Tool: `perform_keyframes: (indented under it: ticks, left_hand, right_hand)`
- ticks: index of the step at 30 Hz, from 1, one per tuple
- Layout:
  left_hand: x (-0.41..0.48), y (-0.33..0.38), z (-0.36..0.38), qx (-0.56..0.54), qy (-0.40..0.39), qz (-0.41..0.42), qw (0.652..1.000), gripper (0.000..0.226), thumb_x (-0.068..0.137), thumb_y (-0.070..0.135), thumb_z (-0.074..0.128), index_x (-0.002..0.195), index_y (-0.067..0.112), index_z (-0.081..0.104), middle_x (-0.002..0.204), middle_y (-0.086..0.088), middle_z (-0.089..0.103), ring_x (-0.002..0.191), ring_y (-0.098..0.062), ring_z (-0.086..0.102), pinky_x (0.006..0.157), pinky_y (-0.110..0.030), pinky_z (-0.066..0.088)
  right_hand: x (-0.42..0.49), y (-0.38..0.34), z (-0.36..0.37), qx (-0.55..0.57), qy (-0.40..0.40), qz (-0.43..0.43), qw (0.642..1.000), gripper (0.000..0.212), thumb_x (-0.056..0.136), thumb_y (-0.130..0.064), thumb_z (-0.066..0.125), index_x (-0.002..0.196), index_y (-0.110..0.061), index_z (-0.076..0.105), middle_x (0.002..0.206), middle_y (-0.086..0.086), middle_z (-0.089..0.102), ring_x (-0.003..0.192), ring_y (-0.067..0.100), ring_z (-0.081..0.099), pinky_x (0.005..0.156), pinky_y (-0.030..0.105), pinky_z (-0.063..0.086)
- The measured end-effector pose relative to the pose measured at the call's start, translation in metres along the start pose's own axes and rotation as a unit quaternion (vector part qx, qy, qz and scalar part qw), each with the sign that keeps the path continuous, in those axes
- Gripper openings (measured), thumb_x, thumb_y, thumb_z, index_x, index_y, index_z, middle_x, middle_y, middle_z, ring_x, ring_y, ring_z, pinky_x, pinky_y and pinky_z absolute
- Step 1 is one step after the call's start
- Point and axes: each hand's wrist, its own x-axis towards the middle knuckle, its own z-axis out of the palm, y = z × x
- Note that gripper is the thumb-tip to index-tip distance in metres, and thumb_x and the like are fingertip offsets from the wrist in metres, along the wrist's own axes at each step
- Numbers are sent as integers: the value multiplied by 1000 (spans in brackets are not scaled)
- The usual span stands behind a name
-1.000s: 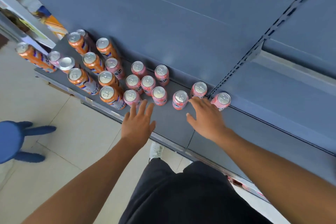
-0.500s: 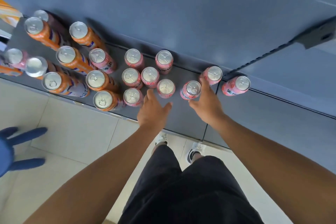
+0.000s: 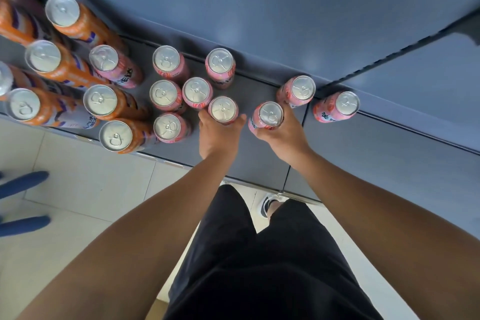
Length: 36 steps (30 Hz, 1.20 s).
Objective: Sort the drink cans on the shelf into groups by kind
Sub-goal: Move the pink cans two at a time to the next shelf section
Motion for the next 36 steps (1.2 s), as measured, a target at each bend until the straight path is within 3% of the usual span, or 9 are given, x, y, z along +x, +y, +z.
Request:
perform_keyframes:
  ticks: [7,10,14,19,21,23,25,31,36]
  left_hand:
    - [-14,-7,-21,88,-10,94,992,63,73,52,76,121,18,53,110,0,67,102,-28,62,82,-34,46]
    - [-25,-10,-36,22,-60,120,991,57,72,47,82,116,20,57,101,9,65,93,-17,61,78,-27,46]
    - [-37,-7,-56,-100,-161,119,975,58,69,40,85,116,19,58,106,2,68,97,-13,66,87,-31,55]
    - [-66,14,-83,-234,-231,113,937,30,93,29,65,122,26,57,108,4,68,91,-3,67,79,-23,56]
    - [-74,21,-91,-273,-238,103,927,27,98,32,58,125,28,54,114,5,67,102,-7,66,89,-30,54]
    - [-79,30,-98,-282,-244,101,922,35,86,36,71,117,31,55,112,6,68,106,-13,66,95,-36,53]
    - [-83,36,-104,-252,-262,131,922,48,72,28,85,110,28,57,101,6,71,97,-12,69,88,-34,56]
    - [-86,48,-118,-162,-304,243,907,51,78,-2,79,106,31,52,83,15,70,77,2,67,68,-19,54]
    - [-92,61,-127,-103,-360,295,879,71,59,26,88,117,38,49,102,6,67,91,-6,67,78,-27,57]
  right_hand:
    - [-22,-8,-26,90,-5,41,995,63,63,-19,84,120,-24,57,108,-7,68,96,6,66,77,20,49]
    - [-34,-20,-42,123,-26,42,991,46,67,-22,80,110,-19,66,95,-5,73,83,6,69,75,27,53]
    - [-53,-36,-62,194,-41,64,978,30,80,-23,74,107,-25,63,102,-2,74,99,19,70,91,40,56]
    - [-79,-56,-77,329,-78,91,937,52,72,-39,67,120,-19,61,104,2,74,101,20,69,96,44,53]
    - [-89,-59,-80,353,-88,82,928,38,84,-38,65,117,-20,60,96,-3,74,93,13,71,90,40,54]
    - [-99,-64,-79,330,-81,54,939,16,92,-28,65,105,-23,59,79,-11,71,77,4,69,83,37,54]
    - [-108,-71,-78,288,-61,29,955,24,87,-23,72,106,-24,58,86,-7,71,84,9,68,88,41,55]
    - [-135,-87,-86,232,-15,-40,972,67,65,-29,81,126,-24,55,112,0,70,102,13,68,86,32,55]
    - [-158,-87,-99,197,27,-82,977,68,60,-26,86,120,-31,55,107,-6,70,102,13,67,91,32,54]
